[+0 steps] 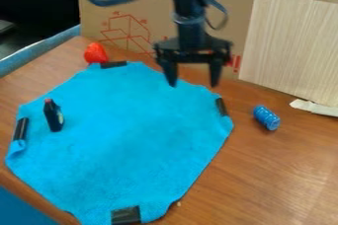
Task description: Fold the cloth from upper right to bottom left
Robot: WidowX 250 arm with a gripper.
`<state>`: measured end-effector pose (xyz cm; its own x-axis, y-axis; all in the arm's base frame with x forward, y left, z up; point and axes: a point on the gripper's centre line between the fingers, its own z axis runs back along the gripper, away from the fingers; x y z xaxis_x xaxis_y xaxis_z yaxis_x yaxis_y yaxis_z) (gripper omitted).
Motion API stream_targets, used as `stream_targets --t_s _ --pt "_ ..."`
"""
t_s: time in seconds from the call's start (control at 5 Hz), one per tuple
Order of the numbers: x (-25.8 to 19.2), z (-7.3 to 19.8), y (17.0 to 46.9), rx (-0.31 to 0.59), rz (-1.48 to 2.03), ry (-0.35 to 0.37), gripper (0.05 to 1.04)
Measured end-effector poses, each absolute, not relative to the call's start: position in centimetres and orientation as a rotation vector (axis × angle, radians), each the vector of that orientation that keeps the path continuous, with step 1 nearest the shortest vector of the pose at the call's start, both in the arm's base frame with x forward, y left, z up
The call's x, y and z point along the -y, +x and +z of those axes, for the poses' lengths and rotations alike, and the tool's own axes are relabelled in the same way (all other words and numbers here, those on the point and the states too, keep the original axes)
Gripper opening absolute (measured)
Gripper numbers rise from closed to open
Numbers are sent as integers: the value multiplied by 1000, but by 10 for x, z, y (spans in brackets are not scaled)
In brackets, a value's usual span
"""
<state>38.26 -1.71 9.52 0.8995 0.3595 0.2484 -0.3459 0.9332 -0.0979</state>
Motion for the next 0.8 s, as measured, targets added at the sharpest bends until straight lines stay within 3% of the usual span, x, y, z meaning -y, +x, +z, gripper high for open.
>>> stream_targets --t_s 0.6,0.8 --pt "42 82 433 310 448 12 1001" --pt "38 72 437 310 497 40 1001"
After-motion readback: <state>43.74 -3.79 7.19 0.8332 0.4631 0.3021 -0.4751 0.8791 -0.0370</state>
